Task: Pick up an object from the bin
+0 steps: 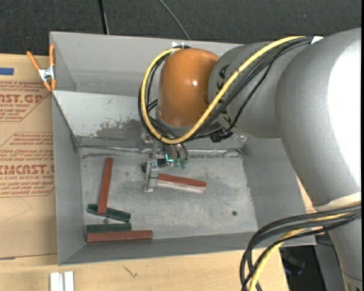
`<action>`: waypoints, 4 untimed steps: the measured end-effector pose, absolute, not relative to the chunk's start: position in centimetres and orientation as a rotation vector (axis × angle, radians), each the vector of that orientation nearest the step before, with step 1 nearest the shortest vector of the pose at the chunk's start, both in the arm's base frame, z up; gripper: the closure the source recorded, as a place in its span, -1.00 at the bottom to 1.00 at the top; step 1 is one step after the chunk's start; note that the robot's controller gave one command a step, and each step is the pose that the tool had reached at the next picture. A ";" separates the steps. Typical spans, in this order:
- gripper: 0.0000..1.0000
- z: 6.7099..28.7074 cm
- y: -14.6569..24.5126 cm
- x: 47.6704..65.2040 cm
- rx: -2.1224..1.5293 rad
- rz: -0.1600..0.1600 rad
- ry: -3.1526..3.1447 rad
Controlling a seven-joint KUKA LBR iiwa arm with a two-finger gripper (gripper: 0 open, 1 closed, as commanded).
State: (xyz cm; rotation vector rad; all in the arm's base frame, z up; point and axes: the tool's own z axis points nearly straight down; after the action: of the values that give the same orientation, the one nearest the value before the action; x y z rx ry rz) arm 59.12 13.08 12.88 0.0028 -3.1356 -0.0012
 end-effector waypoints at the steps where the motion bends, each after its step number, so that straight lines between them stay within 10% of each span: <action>1: -1.00 13.4 13.0 59.3 0.001 -0.003 -3.143; 2: -1.00 7.1 7.3 59.0 -0.078 -0.002 -3.143; 4: -1.00 9.1 6.6 59.2 0.074 -0.002 -3.145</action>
Offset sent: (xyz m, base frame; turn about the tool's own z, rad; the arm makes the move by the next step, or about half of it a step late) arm -0.0012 -0.0597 -0.0588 0.0537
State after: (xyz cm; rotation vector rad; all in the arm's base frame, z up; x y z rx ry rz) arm 59.21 6.57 9.13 0.0738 -3.1452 -0.0023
